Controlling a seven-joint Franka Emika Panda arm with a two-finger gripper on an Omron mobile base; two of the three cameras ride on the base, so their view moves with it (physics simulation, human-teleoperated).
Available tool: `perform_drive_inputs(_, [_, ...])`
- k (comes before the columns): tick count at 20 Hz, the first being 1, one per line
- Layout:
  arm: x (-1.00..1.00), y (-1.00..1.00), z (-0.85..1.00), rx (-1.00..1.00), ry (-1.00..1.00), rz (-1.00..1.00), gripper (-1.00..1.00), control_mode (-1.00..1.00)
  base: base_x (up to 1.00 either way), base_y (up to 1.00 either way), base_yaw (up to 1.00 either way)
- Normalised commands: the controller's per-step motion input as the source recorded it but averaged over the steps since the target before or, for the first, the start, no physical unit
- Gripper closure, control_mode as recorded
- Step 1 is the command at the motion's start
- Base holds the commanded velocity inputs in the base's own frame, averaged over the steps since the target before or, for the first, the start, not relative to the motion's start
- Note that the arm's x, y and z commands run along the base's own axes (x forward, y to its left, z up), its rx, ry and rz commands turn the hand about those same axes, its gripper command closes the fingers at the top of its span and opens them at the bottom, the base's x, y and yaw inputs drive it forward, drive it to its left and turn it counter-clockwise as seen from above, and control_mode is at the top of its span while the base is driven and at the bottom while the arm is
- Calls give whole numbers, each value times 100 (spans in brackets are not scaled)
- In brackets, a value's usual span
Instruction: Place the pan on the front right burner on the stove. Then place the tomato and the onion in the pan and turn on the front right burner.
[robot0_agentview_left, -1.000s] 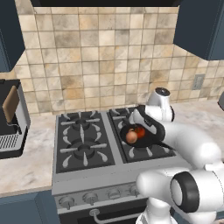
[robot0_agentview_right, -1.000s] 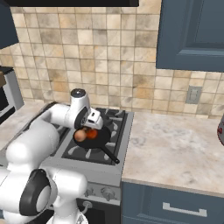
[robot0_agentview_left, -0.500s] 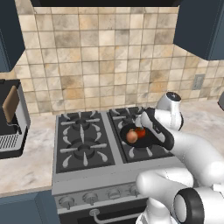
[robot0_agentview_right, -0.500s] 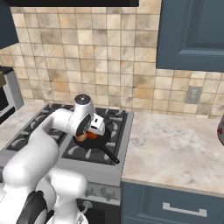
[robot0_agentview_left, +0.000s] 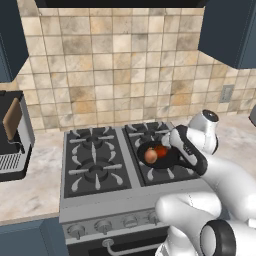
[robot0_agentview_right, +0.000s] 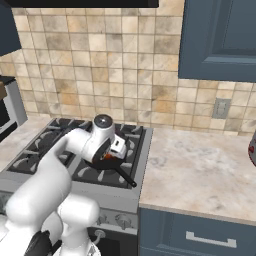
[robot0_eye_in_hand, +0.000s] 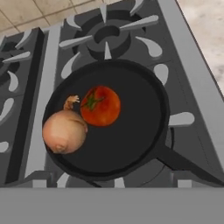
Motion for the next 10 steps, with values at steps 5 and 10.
perform_drive_inputs(5, [-1, -35, 0, 8, -9, 0, -100, -100, 0, 0, 0])
perform_drive_inputs(10, [-6, -31, -1, 5, -8, 0, -100, -100, 0, 0, 0])
